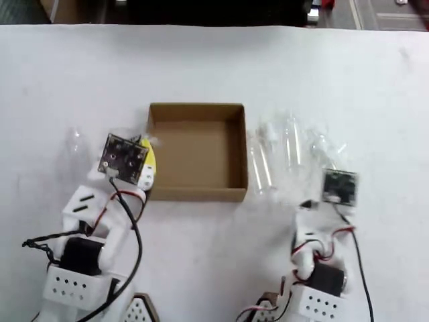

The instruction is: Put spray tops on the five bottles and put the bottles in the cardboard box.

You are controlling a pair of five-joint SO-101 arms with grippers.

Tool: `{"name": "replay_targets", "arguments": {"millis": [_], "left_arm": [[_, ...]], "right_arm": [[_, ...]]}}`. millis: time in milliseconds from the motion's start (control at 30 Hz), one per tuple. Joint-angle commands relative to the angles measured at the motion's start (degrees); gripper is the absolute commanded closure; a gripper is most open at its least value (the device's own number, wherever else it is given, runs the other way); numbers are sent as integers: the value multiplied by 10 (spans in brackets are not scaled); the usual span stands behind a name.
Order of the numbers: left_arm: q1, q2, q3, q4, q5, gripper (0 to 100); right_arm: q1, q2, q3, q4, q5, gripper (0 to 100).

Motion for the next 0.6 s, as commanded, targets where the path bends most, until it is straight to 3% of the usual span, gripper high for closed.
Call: {"name": "replay_targets", "arguments": {"millis": [0, 267, 567], "left_arm": [[-9, 3, -4, -18, 7, 976], [-10, 3, -4, -16, 3, 976], [-10, 3, 10, -18, 3, 976]], "right_arm": [[58, -3, 3, -15, 35, 977], [-20, -3, 4, 7, 177, 977], [-34, -3, 2, 59, 203, 981]]}}
